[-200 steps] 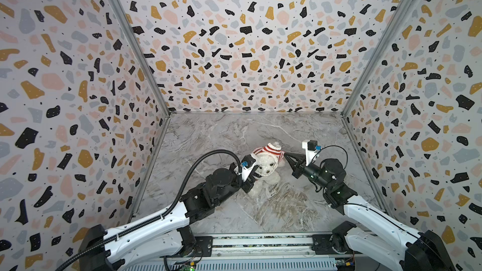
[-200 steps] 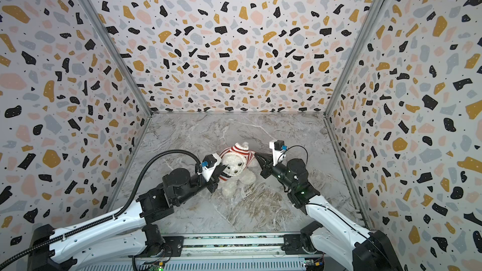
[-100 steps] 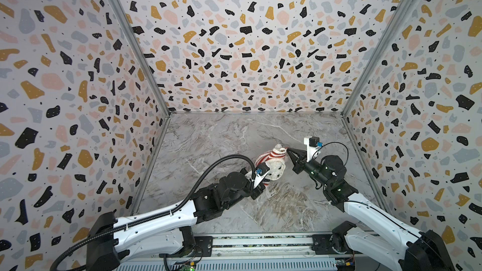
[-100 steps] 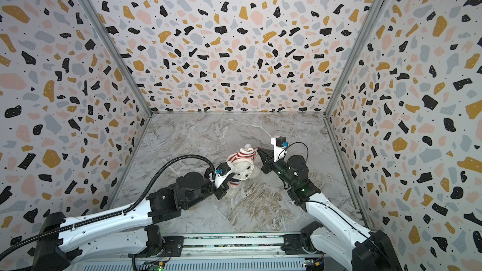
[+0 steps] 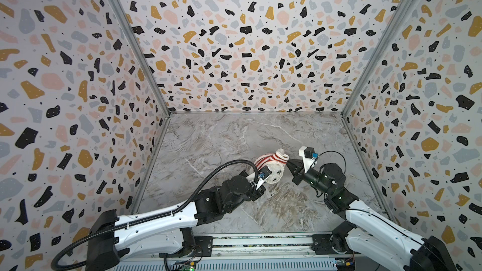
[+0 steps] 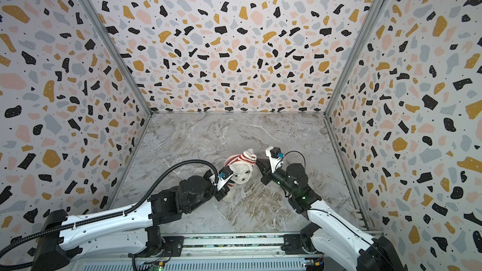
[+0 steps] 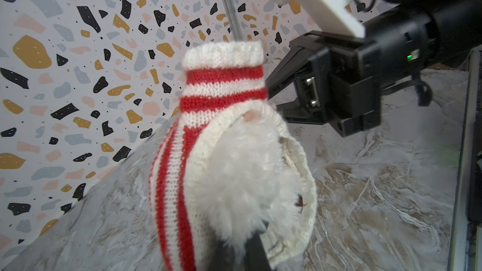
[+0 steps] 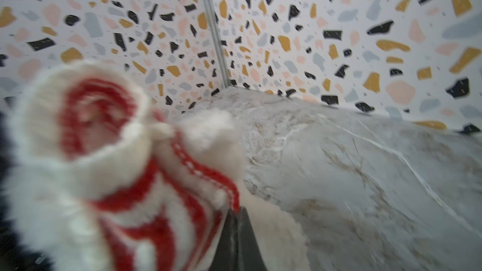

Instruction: Dress the teddy bear

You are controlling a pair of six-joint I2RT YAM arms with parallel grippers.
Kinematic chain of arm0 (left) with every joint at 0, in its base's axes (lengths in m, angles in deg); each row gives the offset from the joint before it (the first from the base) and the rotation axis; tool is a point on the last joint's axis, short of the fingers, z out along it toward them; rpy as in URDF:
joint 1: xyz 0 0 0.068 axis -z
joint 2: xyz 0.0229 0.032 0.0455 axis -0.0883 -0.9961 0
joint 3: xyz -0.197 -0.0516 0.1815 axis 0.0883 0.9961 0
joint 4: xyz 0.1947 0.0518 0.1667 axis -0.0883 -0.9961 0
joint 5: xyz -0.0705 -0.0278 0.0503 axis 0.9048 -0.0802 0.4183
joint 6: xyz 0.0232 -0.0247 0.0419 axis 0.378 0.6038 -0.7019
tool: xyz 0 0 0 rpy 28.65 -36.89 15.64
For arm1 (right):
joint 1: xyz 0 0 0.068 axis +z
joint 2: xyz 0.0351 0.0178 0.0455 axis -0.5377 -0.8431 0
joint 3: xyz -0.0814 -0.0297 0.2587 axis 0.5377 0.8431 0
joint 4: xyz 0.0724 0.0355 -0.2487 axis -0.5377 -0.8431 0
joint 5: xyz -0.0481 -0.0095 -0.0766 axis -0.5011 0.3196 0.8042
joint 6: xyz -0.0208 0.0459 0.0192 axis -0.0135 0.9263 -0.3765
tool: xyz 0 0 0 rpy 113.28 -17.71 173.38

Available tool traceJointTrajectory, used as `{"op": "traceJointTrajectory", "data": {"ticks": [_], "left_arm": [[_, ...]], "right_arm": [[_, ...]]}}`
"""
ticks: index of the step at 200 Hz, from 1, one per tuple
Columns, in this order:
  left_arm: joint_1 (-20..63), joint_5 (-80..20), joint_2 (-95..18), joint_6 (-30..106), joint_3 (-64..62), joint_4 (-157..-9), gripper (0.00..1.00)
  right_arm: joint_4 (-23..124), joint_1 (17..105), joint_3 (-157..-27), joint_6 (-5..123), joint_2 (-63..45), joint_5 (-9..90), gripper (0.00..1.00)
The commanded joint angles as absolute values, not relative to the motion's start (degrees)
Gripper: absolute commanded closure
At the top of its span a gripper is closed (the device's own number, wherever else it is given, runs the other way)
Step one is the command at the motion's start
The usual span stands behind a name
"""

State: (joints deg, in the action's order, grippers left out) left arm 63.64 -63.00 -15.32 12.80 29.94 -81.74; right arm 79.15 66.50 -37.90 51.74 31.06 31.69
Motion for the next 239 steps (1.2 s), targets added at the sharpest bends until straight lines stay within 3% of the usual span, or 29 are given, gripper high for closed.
{"op": "traceJointTrajectory", "data": {"ticks": [1, 20, 45, 73, 128, 193, 239], "left_arm": [[66.73, -73.1, -15.03, 9.31, 30.88, -78.8, 1.0], [69.67, -81.75, -14.95, 6.51, 31.38, -77.6, 1.0], [72.98, -90.9, -15.73, 0.98, 31.47, -74.33, 1.0], [74.65, -97.3, -18.1, -7.71, 29.1, -68.62, 1.0], [74.65, -100.93, -25.16, -17.81, 25.63, -63.52, 1.0], [77.33, -97.82, -23.62, -4.76, 29.2, -75.12, 1.0], [80.67, -94.45, -23.02, 6.57, 32.32, -81.97, 1.0]], "right_arm": [[70.61, 68.21, -41.5, 42.74, 35.98, 31.21, 0.82], [65.17, 68.13, -42.8, 41.26, 39.07, 32.54, 0.69], [63.45, 68.12, -44.03, 40.93, 42.31, 34.47, 0.61], [62.98, 68.17, -47.02, 40.5, 42.14, 34.98, 0.6], [58.63, 67.0, -55.81, 41.03, 37.17, 33.03, 0.55], [56.07, 63.64, -55.6, 41.6, 27.6, 19.32, 0.57], [54.84, 66.43, -54.04, 39.26, 28.3, 16.98, 0.6]]}}
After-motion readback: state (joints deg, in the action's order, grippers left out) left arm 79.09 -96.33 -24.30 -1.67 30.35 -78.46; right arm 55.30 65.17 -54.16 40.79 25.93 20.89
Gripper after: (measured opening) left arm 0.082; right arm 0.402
